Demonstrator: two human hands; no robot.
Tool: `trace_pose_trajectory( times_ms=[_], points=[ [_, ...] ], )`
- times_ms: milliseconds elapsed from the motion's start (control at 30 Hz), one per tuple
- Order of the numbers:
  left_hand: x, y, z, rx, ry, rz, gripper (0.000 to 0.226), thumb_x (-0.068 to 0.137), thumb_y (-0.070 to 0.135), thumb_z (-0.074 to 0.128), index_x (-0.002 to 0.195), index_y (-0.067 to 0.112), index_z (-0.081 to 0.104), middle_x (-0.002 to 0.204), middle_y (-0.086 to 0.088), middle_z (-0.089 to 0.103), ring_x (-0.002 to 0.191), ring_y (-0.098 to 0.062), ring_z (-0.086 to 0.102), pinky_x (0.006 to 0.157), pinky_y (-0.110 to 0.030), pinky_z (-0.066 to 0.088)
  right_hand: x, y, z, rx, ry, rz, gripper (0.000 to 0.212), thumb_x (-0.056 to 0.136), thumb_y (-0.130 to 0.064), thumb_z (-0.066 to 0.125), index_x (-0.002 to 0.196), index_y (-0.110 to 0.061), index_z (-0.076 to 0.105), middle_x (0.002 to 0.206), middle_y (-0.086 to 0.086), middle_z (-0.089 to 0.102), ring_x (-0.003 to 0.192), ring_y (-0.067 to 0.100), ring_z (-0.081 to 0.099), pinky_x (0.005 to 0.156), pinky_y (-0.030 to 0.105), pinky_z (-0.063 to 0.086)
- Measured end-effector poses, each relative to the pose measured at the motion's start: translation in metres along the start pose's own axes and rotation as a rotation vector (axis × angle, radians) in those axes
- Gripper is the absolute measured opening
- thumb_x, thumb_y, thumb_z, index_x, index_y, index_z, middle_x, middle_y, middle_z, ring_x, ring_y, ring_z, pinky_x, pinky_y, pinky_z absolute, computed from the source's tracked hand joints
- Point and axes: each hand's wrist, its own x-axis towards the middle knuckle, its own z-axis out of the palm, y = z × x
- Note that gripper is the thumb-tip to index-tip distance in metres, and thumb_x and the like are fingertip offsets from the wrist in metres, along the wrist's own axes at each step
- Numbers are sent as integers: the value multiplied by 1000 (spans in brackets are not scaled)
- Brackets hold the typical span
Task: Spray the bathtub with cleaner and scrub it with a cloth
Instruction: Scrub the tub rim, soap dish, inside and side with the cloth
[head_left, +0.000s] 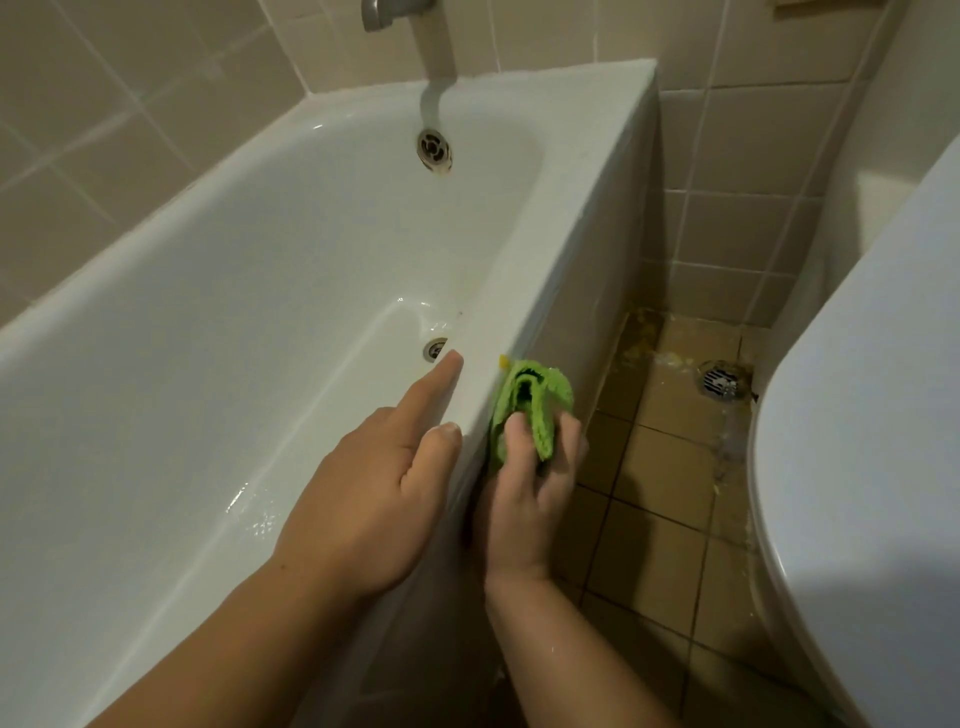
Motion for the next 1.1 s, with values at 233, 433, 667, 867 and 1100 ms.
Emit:
trace_pose_trajectory(
  times_ms=[233,433,667,867,1100],
  points=[
    [11,1,3,6,8,-9,56,96,58,18,152,67,12,152,27,42,122,15,32,98,-16,27,61,9,18,-63,131,-4,38,85,-52,63,102,-18,68,107,9,63,92,1,62,87,26,49],
    [23,10,3,10,1,-10,60,93,55,21,153,64,14,149,23,47,122,9,41,97,-22,34,17,3,5,-101,51,-45,33,82,-65,66,101,-39,61,114,3,59,102,15,63,88,35,55],
    [34,11,2,-36,-4,-25,63,91,48,21,152,64,19,151,24,45,119,8,42,94,-15,34,60,-16,27,14,35,-140,32,75,-45,72,102,-31,62,120,11,55,100,0,62,85,8,45],
    [42,18,1,-31,-12,-22,66,90,48,21,155,60,18,157,29,34,131,5,41,96,-16,32,38,-8,18,-29,-24,-218,26,84,-42,67,108,-32,59,117,6,54,104,4,60,89,12,44],
    [48,18,1,-21,2,-24,56,100,45,25,153,63,17,153,36,30,134,5,35,92,-6,26,61,30,5,-163,40,90,41,82,-61,59,114,-36,57,125,4,52,108,16,59,84,20,49]
  ],
)
